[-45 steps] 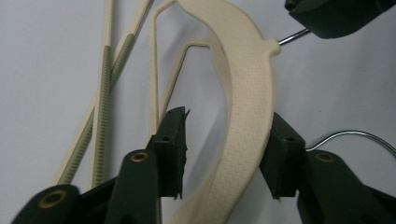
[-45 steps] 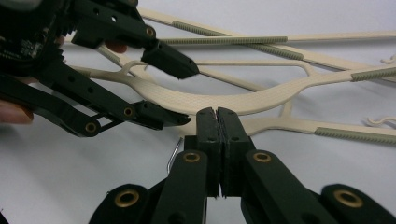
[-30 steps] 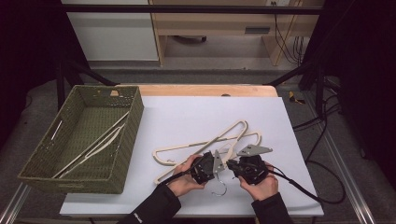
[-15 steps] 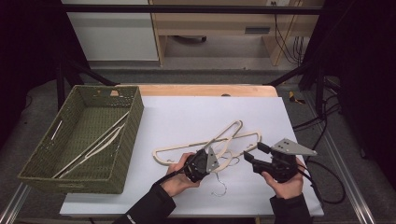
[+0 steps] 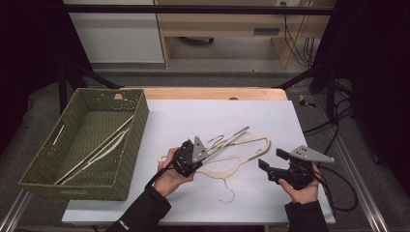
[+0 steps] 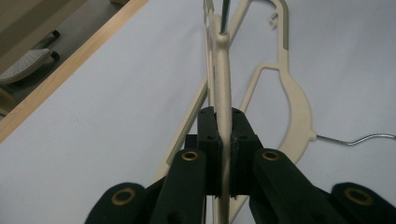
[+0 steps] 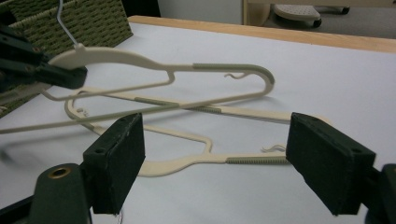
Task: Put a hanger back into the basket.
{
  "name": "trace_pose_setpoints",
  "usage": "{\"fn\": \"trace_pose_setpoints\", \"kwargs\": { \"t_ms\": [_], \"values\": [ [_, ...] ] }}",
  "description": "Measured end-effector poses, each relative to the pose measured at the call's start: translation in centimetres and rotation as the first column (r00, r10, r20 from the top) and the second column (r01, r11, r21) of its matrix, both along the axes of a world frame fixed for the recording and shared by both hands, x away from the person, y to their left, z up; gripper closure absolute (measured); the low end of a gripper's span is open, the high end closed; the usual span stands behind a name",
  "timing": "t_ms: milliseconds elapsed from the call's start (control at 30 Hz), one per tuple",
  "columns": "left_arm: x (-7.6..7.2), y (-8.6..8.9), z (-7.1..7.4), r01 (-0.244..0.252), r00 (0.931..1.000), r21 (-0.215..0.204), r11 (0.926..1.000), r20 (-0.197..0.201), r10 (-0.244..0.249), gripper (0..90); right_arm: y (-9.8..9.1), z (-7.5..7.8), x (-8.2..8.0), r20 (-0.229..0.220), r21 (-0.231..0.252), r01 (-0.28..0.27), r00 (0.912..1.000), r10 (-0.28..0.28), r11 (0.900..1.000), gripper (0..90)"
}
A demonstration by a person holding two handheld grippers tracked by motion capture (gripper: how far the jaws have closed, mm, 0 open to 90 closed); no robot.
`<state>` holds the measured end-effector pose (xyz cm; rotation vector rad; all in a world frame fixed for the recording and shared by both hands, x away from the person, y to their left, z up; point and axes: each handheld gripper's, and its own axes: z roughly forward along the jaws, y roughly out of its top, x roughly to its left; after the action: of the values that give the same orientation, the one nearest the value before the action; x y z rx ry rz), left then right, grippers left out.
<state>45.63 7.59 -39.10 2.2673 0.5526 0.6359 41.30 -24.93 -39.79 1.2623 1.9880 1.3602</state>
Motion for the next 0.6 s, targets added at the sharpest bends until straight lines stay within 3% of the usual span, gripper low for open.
{"fn": "trace_pose_setpoints", "kwargs": {
  "t_ms": [133, 233, 367, 600],
  "values": [
    [-0.4, 1.5, 1.6, -0.004, 1.0000, -0.077, 0.9970, -0.007, 0.004, 85.9, -0.1, 0.0, -0.1, 0.007, 0.002, -0.007, 0.9999, 0.007, 1.0000, 18.9],
    [-0.7, 2.9, 3.3, -0.009, 0.9999, -0.102, 0.9948, 0.009, 0.010, 85.9, -0.2, 0.1, -0.1, 0.011, 0.002, -0.011, 0.9999, 0.011, 0.9999, 18.1],
    [-1.2, 4.9, 5.8, -0.018, 0.9995, -0.167, 0.9857, 0.022, 0.022, 85.9, -0.3, 0.2, -0.2, 0.021, 0.009, -0.019, 0.9996, 0.019, 0.9998, 15.9],
    [-1.7, 8.3, 10.4, -0.013, 0.9983, -0.197, 0.9803, 0.053, 0.024, 85.9, -0.3, 0.5, -0.5, 0.033, 0.005, -0.027, 0.9991, 0.027, 0.9996, 11.5]
  ]
}}
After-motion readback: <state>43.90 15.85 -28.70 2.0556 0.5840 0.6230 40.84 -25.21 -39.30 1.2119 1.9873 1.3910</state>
